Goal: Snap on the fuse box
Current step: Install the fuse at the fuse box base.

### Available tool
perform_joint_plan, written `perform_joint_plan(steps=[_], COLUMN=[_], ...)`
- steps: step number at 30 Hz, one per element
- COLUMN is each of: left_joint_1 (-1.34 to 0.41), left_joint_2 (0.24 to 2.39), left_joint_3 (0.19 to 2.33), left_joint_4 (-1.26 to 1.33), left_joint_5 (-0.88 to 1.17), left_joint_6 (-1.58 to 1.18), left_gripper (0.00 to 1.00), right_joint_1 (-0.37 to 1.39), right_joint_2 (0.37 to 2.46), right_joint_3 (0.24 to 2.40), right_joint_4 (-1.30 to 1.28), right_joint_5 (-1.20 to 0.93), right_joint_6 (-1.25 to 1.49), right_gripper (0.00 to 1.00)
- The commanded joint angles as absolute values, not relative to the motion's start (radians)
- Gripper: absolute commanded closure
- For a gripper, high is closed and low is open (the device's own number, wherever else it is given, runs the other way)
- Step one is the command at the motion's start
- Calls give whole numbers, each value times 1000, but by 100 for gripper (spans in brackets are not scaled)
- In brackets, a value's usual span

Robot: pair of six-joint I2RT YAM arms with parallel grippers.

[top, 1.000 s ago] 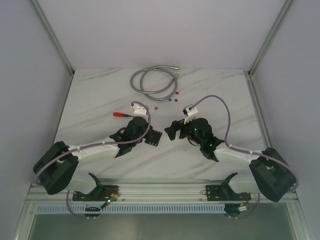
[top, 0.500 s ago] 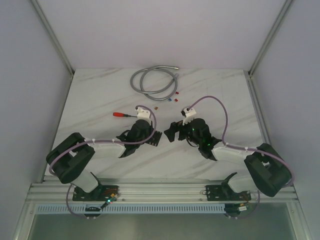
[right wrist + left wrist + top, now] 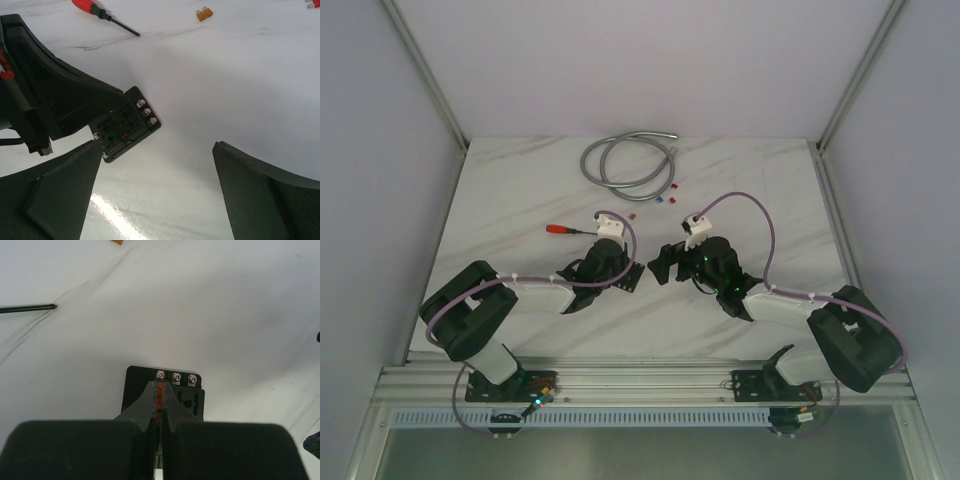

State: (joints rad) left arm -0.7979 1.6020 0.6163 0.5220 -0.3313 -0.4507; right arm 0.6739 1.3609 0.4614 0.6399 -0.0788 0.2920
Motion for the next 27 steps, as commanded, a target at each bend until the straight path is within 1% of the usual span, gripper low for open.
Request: perform_joint_plan(steps=[1, 12, 27], left_joint_1=[-797, -798, -797], left_joint_2=[1606, 1567, 1607], left_joint_3=[627, 583, 620], left_joint_4=[543, 592, 549], left_joint_5=[-321, -304, -297], left_joint_6=[-452, -459, -457], left_gripper=[100, 100, 100], right_joint_1=[670, 671, 671], right_joint_2=[1366, 1373, 1377], right_joint_3=[501, 502, 505], right_joint_4=[647, 656, 660], right_joint_5=[-86, -101, -118], right_joint_6=[303, 309, 311], right_gripper=[0, 0, 0])
